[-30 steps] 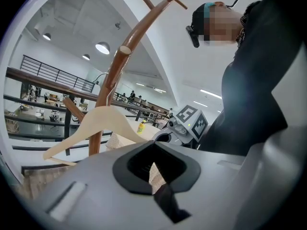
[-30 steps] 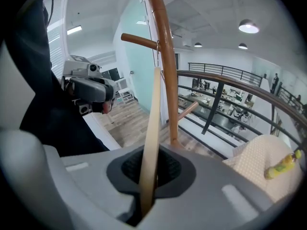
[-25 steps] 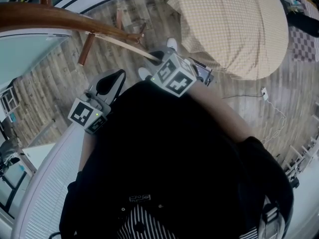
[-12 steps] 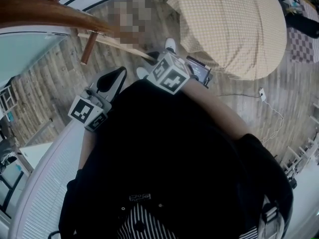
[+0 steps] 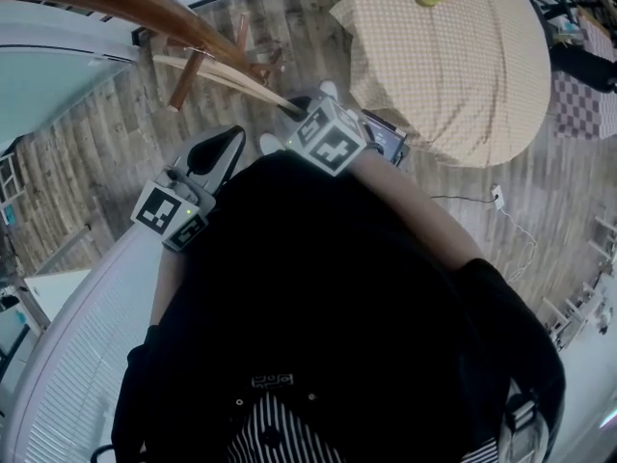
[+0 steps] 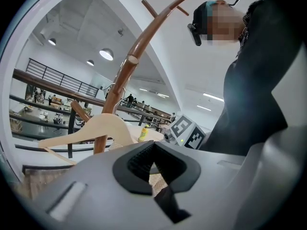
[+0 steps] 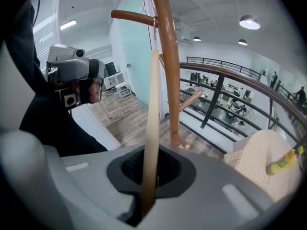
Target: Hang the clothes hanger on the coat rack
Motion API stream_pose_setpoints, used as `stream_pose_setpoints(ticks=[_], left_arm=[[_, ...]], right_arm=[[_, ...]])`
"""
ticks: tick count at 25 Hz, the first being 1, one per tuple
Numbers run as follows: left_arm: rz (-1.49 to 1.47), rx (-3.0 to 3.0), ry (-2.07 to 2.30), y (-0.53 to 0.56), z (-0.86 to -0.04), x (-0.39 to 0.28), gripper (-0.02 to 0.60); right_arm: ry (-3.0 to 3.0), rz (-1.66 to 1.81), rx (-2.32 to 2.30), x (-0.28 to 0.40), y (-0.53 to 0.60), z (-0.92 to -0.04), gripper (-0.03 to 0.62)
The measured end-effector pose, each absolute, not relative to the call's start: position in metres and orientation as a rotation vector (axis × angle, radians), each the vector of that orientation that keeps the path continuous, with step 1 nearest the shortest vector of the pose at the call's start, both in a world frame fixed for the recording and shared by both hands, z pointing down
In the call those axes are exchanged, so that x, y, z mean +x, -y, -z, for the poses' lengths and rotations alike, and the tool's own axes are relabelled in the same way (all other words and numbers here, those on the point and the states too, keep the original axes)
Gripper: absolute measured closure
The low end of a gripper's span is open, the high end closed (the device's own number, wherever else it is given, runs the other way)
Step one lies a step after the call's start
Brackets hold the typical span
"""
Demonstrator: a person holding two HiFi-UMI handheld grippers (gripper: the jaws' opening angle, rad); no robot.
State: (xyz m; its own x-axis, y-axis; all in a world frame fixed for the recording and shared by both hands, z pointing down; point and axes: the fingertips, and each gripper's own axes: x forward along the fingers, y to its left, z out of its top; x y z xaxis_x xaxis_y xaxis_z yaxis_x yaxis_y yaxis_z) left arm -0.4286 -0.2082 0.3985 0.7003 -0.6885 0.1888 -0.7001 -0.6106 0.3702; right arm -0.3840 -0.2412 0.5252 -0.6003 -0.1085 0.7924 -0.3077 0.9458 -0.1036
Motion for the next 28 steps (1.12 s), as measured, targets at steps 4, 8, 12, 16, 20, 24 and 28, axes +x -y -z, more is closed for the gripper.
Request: stream_pose_setpoints(ticks=[4, 8, 12, 16, 20, 24, 28], left_arm=[[-0.027, 2.493, 1.081, 0.208, -0.399, -0.429, 0.58], [-0.017, 2.504, 1.075, 0.203, -0.396, -0.431, 0.579], [-0.019, 2.492, 1.103, 0.207, -0.395, -0.437, 0.58], [-0.092, 2.431, 1.254, 0.223, -0.394, -0.453, 0.58], [-0.173, 2.389, 1.379, 0.237, -0.387, -0.46, 0.58], [-0.218, 2.346, 1.457, 0.251, -0.375, -0.462, 0.581], [-0.208, 2.365, 1.523, 0.257, -0.358, -0.465, 0.58]], right_arm=[[2.218, -0.274, 0.334, -0.383, 0.245, -0.524, 0.582], [2.261, -0.286, 0.351, -0.388, 0.241, -0.515, 0.511], [2.318, -0.298, 0.341, -0.395, 0.239, -0.501, 0.413], [2.383, -0.34, 0.388, -0.395, 0.24, -0.479, 0.405], [2.437, -0.297, 0.483, -0.391, 0.241, -0.451, 0.405], [2.522, -0.209, 0.624, -0.382, 0.255, -0.418, 0.405], [2.626, -0.211, 0.685, -0.385, 0.27, -0.385, 0.407]])
